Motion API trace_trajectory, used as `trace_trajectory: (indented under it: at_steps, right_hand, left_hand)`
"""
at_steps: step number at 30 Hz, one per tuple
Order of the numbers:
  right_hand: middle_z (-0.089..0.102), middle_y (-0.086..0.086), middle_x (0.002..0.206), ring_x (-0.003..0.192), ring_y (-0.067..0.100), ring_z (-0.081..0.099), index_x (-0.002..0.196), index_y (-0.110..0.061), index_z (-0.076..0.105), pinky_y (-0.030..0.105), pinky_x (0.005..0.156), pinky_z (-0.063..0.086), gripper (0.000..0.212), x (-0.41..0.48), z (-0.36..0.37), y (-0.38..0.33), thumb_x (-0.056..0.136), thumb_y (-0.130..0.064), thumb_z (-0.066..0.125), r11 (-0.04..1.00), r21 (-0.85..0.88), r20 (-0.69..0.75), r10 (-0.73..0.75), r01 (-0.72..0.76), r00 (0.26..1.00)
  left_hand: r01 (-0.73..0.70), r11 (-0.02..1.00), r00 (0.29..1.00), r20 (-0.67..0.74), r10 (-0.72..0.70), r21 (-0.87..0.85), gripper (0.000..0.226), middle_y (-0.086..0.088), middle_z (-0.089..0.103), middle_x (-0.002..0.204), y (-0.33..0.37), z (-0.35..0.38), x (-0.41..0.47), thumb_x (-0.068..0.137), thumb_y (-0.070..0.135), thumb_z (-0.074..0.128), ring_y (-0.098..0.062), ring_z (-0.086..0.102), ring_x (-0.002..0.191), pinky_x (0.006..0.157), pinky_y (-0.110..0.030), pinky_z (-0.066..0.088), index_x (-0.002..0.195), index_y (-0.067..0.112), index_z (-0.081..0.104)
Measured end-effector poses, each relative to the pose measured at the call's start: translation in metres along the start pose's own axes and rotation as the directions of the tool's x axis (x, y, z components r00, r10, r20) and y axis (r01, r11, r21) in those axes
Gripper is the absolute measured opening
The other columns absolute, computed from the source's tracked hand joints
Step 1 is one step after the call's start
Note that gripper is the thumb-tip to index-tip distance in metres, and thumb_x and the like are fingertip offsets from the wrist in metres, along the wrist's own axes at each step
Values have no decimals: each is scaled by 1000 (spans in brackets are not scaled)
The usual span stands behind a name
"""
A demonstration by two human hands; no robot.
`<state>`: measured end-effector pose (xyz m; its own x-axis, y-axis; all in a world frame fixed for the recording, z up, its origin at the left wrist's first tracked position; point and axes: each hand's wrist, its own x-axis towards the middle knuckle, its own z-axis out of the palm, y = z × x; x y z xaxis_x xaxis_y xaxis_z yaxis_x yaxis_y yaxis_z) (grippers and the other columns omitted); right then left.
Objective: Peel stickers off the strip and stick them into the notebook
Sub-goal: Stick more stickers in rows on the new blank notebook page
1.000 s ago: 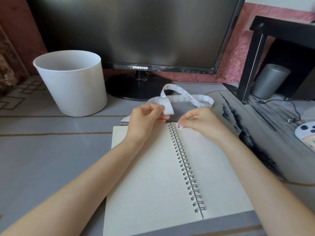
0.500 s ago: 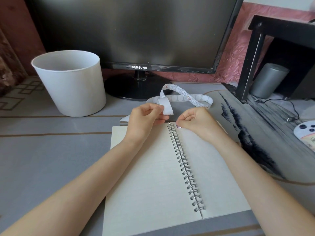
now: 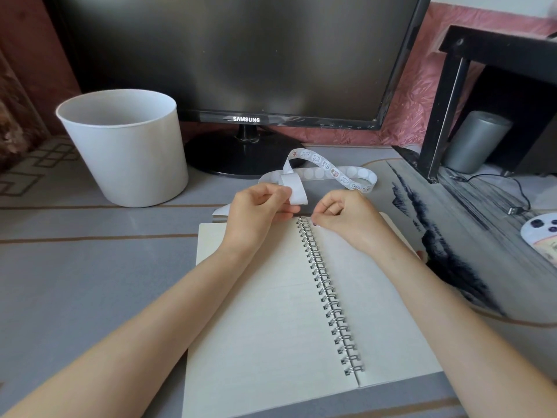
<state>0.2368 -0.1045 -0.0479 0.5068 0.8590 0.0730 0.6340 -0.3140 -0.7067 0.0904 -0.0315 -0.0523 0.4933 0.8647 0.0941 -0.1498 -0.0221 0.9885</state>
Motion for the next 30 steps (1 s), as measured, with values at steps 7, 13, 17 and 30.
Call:
trace_trajectory:
  at_steps: [7,13,17,30]
  right_hand:
    - [51,-11,58,51,3,44,76,-20,68,24,55,35,6,0,-2,2,76,-22,74,999,31,3,19,-20,1000]
    - [55,-9,72,64,7,50,96,-18,61,27,67,40,24,2,-3,4,77,-20,76,995,82,21,48,-50,999]
    - [56,-6,76,73,13,54,88,-21,60,26,69,42,17,6,-5,9,80,-11,71,988,128,30,83,-86,996]
    - [58,-7,75,63,5,51,80,-25,60,23,64,41,16,4,-4,9,80,-13,71,991,124,42,45,-50,998]
  left_hand:
    - [-4,1000,1000,2,4,2,14,6,68,66,0,-1,0,92,10,59,-14,71,73,75,-25,58,80,5,63]
    - [0,1000,1000,-1,0,6,16,5,69,66,-1,-1,1,92,11,59,-14,71,73,76,-27,58,77,7,63]
    - [1,1000,1000,0,-1,3,15,-3,67,74,-1,0,1,92,10,58,-14,71,73,76,-27,57,79,6,62]
    - [-5,1000,1000,9,5,-10,15,2,67,68,1,0,-1,93,10,58,-11,70,69,67,-20,56,79,6,62]
